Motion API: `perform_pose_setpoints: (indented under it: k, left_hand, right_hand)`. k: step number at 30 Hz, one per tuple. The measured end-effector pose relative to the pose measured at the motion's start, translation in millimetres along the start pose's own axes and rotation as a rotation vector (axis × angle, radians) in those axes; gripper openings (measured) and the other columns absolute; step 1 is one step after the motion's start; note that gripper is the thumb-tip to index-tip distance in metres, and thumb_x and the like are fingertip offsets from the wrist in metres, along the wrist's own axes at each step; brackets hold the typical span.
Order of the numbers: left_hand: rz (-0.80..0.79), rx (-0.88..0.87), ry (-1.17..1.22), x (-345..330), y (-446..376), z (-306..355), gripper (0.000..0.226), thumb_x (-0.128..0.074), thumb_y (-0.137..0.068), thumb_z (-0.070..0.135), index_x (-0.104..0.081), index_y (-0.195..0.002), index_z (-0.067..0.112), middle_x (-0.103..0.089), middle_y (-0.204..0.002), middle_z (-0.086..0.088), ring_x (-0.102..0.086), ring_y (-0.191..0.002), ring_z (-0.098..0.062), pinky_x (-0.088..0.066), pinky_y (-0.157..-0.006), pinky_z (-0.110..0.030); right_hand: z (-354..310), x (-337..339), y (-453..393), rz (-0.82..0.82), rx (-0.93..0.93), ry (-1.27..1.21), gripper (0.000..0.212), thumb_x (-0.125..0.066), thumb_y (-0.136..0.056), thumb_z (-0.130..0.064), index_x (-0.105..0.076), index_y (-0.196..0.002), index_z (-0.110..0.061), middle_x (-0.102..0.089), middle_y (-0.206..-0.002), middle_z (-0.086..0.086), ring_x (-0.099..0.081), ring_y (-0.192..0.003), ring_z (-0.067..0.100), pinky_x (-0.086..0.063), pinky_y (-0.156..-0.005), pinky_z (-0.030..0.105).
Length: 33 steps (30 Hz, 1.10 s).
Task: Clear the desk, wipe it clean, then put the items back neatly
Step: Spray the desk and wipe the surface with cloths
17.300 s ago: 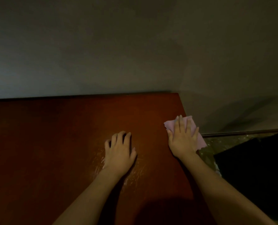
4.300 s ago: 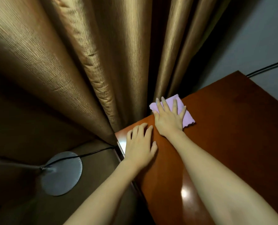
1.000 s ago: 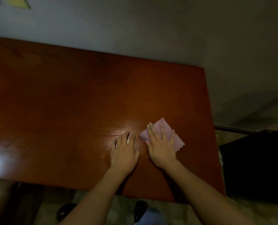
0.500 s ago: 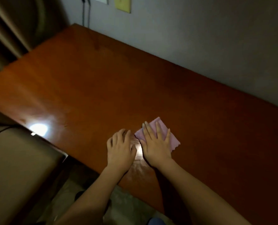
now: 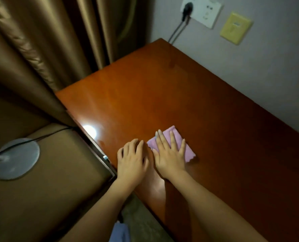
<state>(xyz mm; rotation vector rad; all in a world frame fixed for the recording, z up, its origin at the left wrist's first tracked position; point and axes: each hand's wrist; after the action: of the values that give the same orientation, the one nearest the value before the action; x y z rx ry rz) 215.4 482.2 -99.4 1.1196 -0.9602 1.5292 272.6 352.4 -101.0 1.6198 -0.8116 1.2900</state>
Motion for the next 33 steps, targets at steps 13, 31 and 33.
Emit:
perform_pose_setpoints:
  k: [13,31,33]
  left_hand:
    - [0.055,0.088,0.007,37.3,-127.7,-159.2,0.052,-0.041,-0.078,0.037,-0.065,-0.115,0.010,-0.062,-0.116,-0.009,-0.061,-0.104,-0.026,-0.050,-0.085,-0.042]
    - [0.092,0.175,0.043,59.8,-182.4,-258.9,0.057,-0.039,-0.074,0.038,-0.064,-0.114,0.006,-0.062,-0.114,-0.011,-0.059,-0.102,-0.029,-0.050,-0.084,-0.040]
    - [0.081,0.176,0.043,60.4,-180.6,-260.7,0.058,-0.039,-0.074,0.037,-0.064,-0.115,0.005,-0.062,-0.114,-0.012,-0.060,-0.102,-0.031,-0.050,-0.083,-0.041]
  right_hand:
    - [-143.8,37.6,-176.1,0.020,0.101,0.013,0.071,0.010,-0.087,-0.050,-0.001,-0.152,-0.023,0.002,-0.159,-0.008,0.007,-0.147,0.025,0.000,-0.111,0.062]
    - [-245.6,58.8,-298.4,0.065,0.224,0.034,0.056,-0.018,-0.101,-0.041,-0.003,-0.153,-0.024,-0.001,-0.160,-0.010,0.007,-0.147,0.025,0.005,-0.112,0.061]
    - [-245.6,60.5,-298.2,0.048,0.276,0.047,0.055,-0.017,-0.102,-0.041,-0.002,-0.153,-0.026,0.000,-0.160,-0.011,0.009,-0.147,0.024,0.007,-0.111,0.061]
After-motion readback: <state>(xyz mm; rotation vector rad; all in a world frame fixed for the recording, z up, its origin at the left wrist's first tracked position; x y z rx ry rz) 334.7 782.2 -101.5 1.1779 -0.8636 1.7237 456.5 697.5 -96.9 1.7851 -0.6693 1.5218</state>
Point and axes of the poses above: each hand's wrist, its own y-axis away from the middle knuckle, its own x-axis out of the back of the hand, z = x × y
